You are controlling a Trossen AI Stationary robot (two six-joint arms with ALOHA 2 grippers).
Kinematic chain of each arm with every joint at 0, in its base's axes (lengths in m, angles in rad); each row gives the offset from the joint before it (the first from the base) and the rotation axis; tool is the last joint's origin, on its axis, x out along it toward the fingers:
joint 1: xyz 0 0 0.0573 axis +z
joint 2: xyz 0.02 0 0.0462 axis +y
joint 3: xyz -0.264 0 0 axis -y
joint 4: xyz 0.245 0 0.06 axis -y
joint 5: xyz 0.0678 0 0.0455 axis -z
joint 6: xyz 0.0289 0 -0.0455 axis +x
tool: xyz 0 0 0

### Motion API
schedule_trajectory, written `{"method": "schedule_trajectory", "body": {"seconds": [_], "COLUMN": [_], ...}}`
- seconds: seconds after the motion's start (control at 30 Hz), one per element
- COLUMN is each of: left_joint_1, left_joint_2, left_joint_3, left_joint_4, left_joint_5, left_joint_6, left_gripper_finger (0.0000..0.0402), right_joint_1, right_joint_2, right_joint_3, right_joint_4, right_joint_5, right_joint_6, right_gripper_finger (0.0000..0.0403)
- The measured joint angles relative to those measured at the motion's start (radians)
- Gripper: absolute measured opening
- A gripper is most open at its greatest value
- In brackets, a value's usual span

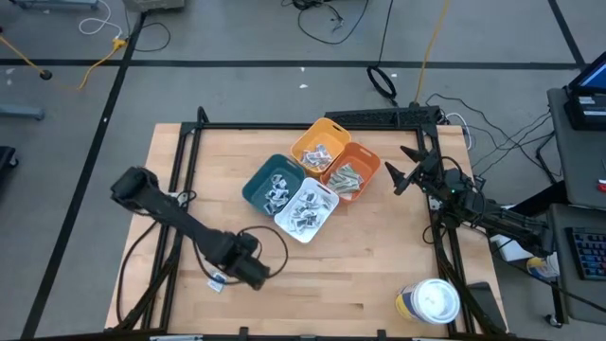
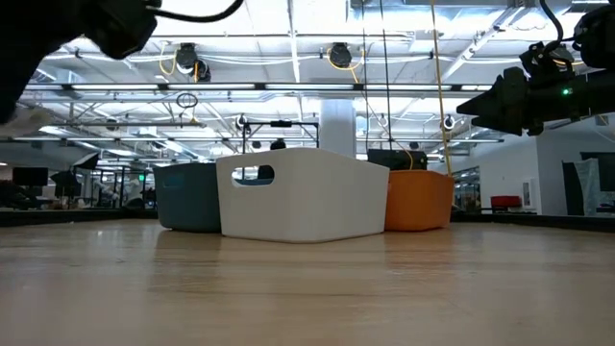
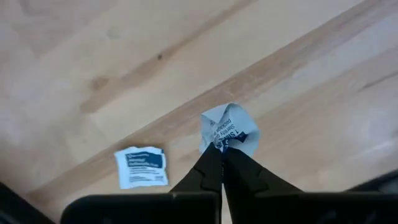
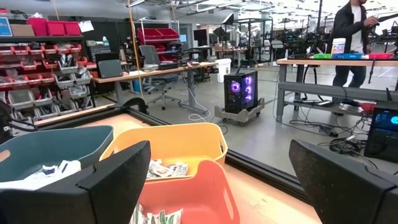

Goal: Pick & Place First Aid Supplies
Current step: Put the blue alcohol pad into the blue bin

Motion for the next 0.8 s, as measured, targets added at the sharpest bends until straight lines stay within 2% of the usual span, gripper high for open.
{"method": "schedule_trajectory", "body": {"seconds": [0.17, 0.27, 0.8], "left_joint_1": [0.049, 0.114, 0.656], "left_joint_2": [-0.071, -0.079, -0.078], "left_joint_3": [0.0, 0.011, 0.034], "left_joint_4": [-0.064, -0.106, -0.151], "left_joint_5": [-0.006, 0.005, 0.001], "left_joint_6": [0.051, 0.103, 0.596], "left_gripper_finger": [0.0003, 0.0002, 0.0001], "right_joint_1": [0.0, 0.0, 0.0], "right_joint_2": [0.0, 0.0, 0.0], "right_joint_3": [0.0, 0.0, 0.0], "right_joint_4": [0.0, 0.0, 0.0], "right_joint_5": [0.0, 0.0, 0.0], "right_joint_6": [0.0, 0.0, 0.0], "right_gripper_finger": [0.0377, 0.0377, 0.0377]}}
